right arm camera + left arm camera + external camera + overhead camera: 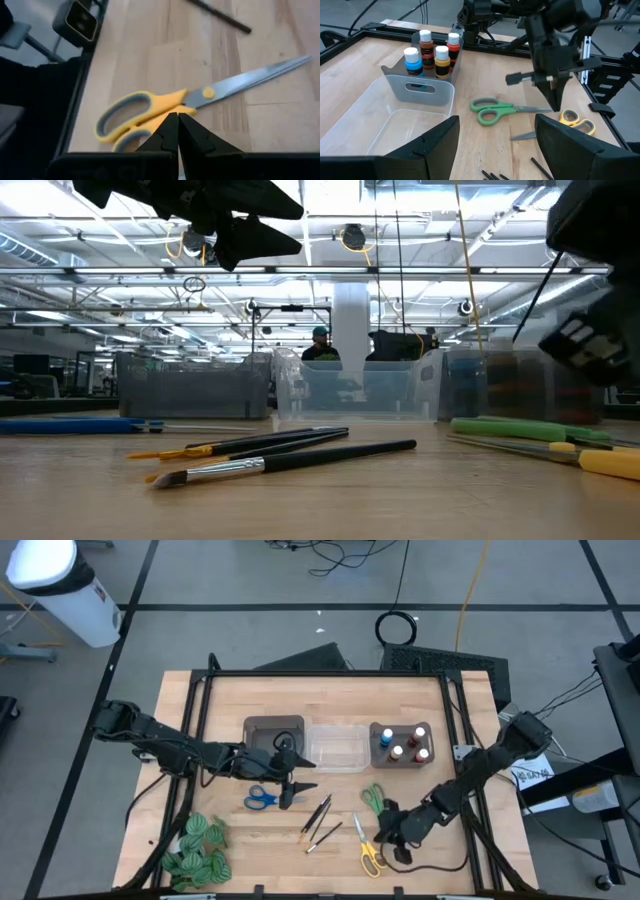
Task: Pick & Place Paint Supplies
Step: Put the green scissors into the transparent bin
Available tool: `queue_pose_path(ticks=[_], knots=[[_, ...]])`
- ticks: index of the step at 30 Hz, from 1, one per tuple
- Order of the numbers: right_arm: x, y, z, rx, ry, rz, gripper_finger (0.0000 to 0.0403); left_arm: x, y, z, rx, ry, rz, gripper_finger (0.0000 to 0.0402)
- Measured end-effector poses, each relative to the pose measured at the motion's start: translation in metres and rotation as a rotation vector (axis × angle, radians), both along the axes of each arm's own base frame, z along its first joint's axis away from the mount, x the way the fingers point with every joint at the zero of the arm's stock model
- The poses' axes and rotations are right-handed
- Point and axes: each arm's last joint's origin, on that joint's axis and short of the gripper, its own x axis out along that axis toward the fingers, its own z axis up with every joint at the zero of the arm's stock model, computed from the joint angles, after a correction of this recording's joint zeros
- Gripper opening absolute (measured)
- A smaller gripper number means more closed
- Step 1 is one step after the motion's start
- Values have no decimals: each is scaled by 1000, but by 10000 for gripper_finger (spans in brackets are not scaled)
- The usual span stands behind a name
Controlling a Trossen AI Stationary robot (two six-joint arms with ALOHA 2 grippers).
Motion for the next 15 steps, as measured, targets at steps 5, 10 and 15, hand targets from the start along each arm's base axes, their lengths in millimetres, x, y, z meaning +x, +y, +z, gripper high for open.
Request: queue_pose_path(ticks=[5, 10, 15], knots=[[13, 7, -7, -51, 118, 25, 0, 0, 0, 0, 2, -1, 7, 271], [21, 15, -1, -163, 306, -8, 0, 0, 0, -1, 4, 5, 7, 271], [13, 20, 6, -224, 444, -82, 0, 0, 0, -1, 5, 15, 7, 271]])
